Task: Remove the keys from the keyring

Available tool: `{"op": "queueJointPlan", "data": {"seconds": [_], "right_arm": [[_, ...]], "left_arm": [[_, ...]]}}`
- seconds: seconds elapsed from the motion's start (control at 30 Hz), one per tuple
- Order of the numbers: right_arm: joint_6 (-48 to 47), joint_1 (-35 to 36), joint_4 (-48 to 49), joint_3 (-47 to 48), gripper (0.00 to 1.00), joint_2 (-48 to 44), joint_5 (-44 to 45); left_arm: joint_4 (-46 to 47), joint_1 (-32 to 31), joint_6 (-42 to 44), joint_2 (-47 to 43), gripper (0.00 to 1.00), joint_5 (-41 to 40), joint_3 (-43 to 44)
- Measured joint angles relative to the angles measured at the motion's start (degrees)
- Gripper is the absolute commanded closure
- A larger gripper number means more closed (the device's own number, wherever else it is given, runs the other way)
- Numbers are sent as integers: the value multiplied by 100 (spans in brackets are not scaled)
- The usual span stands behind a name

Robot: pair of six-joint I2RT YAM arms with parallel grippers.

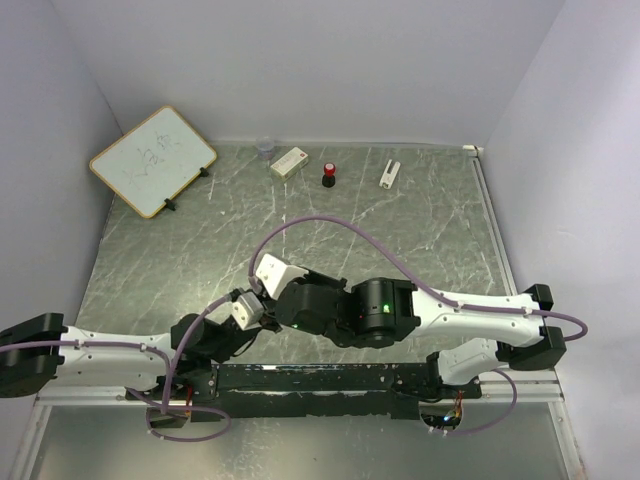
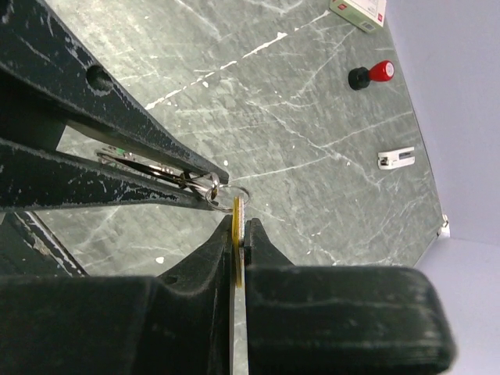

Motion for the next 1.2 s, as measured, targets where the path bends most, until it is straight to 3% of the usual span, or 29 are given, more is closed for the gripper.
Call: {"op": "queueJointPlan", "data": {"seconds": [0.8,1.2], "right_arm": [[74,39,-925,994,100,675,-127],[-17,61,-693,999,100,654,354]], "left_arm": [[-1982,-44,837,-1027,93,544,302],[-1749,-44,857,-1078,93,225,308]]}}
